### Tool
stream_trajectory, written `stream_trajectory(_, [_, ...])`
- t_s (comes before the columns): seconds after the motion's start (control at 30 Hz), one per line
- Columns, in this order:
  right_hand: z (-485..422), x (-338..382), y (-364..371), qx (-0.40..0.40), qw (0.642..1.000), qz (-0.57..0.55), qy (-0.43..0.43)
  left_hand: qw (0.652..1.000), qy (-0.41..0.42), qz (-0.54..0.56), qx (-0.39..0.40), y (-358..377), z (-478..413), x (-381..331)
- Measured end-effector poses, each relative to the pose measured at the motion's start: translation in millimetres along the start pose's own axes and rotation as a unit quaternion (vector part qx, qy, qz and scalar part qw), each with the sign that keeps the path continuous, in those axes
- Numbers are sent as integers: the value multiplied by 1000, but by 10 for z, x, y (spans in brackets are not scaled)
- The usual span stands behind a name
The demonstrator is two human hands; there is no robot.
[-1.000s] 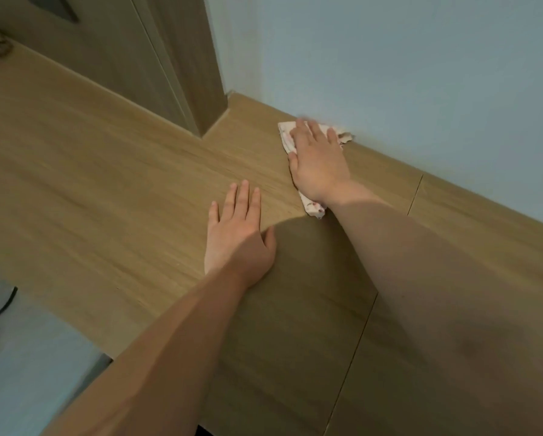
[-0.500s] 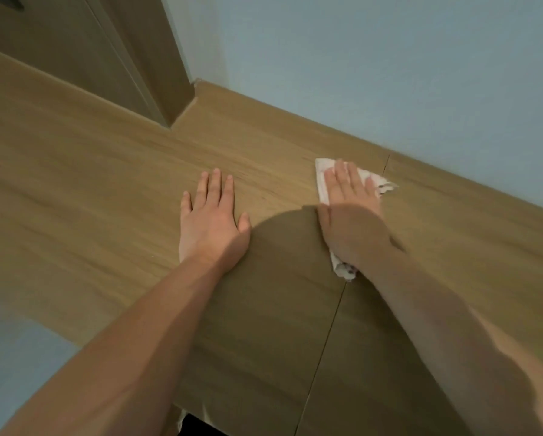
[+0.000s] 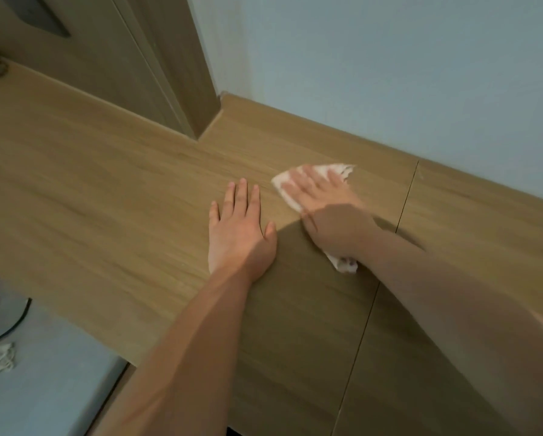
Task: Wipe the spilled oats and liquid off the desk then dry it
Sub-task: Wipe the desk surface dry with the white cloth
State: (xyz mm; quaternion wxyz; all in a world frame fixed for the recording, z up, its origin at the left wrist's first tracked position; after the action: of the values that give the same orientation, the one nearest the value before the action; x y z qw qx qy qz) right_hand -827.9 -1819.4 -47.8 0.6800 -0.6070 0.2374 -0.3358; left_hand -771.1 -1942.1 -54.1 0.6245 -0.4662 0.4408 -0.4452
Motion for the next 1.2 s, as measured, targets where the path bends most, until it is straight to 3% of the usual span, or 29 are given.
stream_trajectory(0.07, [318,116,54,6,996,-19,-85,1000,2,1,-2,2,1,0])
stream_trajectory(0.1, [412,-19,53,4,997,-9,-82,1000,2,1,-5,0,3,2])
stream_trajectory(0.23, [442,-1035,-32,1,986,-23,164,1000,1,8,-6,-5,6,4])
stream_trajectory(0.33, [438,-818,-24,3,972,-1,235,1000,-1,6,-2,1,-4,3])
stream_trajectory(0.47, [794,198,147,-1,1000,-22,12,1000,1,-2,-9,-9,-3,2])
stream_trajectory(0.53, [833,45,94,2,999,-35,-15,1000,4,-5,-15,-20,-2,0])
stream_trajectory(0.67, [683,-981,42,0,973,-20,230,1000,6,-13,-20,-21,-1,-4])
stream_trajectory(0.77, [721,-966,31,-16,935,-24,355,1000,6,-14,-25,-20,-3,-4])
stream_trajectory(0.83, [756,-456,124,-13,954,-10,298,1000,6,-12,-26,-20,5,-1])
stream_trajectory(0.93, [1005,192,181,-19,996,-37,83,1000,7,-5,-30,-21,-1,-1])
stream_trajectory(0.97, [1044,116,150,-12,998,-35,57,999,7,-3,-32,-25,-4,1])
stream_trajectory(1.0, [1050,-77,149,-8,997,-22,75,999,7,-4,-33,-25,-4,2])
stream_trajectory(1.1, [1034,-849,119,-1,959,-18,282,999,9,-9,-34,-32,-2,-6])
stream_trajectory(1.2, [1043,-785,76,-31,917,-14,398,999,8,-10,-34,-47,2,-7])
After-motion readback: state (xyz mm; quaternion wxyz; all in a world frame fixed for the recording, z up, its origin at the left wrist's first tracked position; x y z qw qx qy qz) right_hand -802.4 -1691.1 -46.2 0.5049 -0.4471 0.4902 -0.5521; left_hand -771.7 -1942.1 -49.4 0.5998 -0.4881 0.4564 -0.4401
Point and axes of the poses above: each hand's wrist, its own z-axis away from the middle knuckle, its own y-axis out of the palm, x = y × z, the point moved 9 cm from there along -z, towards the middle knuckle, and after that the axes turned 2 degrees about y, right-handed, at the moved point
